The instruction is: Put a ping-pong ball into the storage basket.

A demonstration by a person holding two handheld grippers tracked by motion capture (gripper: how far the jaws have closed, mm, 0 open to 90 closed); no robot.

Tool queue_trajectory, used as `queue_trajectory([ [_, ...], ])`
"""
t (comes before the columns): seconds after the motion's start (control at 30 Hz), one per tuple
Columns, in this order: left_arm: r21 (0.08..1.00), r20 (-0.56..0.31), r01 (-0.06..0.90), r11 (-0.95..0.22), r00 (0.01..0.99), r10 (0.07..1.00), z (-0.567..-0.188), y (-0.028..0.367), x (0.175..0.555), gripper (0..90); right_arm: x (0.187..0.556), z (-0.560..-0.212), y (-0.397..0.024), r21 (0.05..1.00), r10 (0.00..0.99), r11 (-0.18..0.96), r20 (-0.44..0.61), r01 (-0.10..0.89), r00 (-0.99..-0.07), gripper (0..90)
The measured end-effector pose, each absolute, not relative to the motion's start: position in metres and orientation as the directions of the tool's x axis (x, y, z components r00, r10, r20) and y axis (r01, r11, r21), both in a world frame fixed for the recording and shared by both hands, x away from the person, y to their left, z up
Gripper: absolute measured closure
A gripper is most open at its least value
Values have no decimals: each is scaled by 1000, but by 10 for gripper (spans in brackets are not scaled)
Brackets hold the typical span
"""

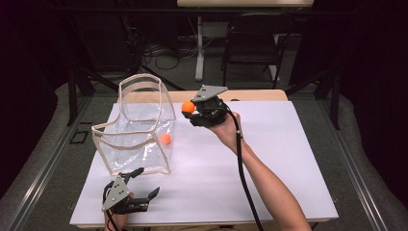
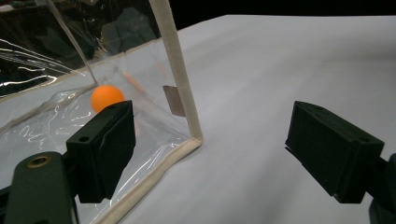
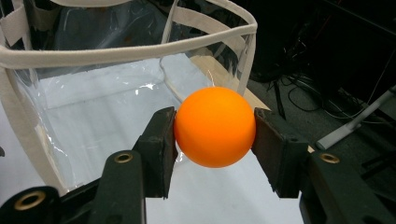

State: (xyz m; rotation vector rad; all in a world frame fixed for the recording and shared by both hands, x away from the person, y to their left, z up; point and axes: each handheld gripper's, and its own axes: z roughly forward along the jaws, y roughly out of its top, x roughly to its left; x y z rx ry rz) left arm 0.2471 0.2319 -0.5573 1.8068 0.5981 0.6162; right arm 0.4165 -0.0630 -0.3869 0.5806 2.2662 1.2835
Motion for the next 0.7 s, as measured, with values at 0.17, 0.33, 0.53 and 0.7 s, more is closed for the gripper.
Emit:
queue_trajectory([
  [0.17, 952, 122, 103, -289, 737, 665, -557, 232, 247, 157, 415, -383, -61, 871, 562, 476, -194, 122, -804, 501],
  [0.33, 952, 122, 101, -288, 739, 663, -557, 233, 246, 157, 414, -380, -59, 870, 562, 480, -203, 117, -802, 501],
  [0.53, 951, 124, 101, -291, 739, 662, -557, 233, 246, 157, 415, -376, -58, 874, 563, 473, -203, 111, -801, 501],
  [0.7, 952, 122, 101, -288, 738, 664, -557, 233, 247, 157, 415, -372, -55, 876, 560, 472, -207, 103, -802, 501],
])
